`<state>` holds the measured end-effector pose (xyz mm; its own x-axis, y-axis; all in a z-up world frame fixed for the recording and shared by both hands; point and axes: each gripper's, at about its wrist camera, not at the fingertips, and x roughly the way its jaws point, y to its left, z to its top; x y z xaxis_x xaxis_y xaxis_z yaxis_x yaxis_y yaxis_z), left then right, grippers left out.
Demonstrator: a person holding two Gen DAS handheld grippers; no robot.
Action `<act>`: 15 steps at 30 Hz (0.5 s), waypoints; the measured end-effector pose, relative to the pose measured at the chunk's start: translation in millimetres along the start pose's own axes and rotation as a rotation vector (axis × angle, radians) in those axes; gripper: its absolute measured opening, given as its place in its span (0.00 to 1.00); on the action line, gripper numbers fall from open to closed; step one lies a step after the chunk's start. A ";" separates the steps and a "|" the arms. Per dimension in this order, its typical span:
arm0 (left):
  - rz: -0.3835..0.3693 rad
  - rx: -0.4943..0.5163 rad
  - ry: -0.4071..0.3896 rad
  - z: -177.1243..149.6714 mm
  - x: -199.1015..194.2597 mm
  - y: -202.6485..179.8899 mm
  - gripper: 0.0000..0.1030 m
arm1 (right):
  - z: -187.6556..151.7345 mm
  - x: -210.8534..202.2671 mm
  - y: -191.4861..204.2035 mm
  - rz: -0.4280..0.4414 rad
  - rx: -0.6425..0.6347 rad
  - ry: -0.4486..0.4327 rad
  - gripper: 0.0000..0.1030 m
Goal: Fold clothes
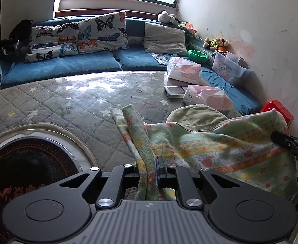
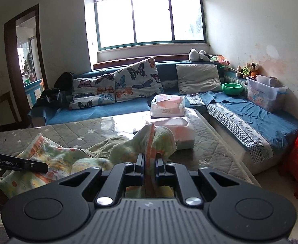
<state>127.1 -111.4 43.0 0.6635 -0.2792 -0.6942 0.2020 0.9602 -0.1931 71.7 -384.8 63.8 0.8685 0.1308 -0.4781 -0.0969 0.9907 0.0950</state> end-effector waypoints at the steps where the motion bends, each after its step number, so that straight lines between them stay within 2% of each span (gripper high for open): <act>1: 0.003 -0.002 0.003 0.1 1.7 0.1 0.12 | -1.2 2.4 -1.2 0.001 0.002 0.004 0.08; 15: 0.019 -0.009 0.059 -6.3 21.8 2.4 0.12 | -14.1 27.9 -8.5 0.005 0.014 0.064 0.09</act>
<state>137.6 -115.1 23.1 0.6232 -0.2598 -0.7376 0.1833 0.9655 -0.1852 89.9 -389.1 37.3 0.8350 0.1387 -0.5325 -0.0943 0.9895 0.1099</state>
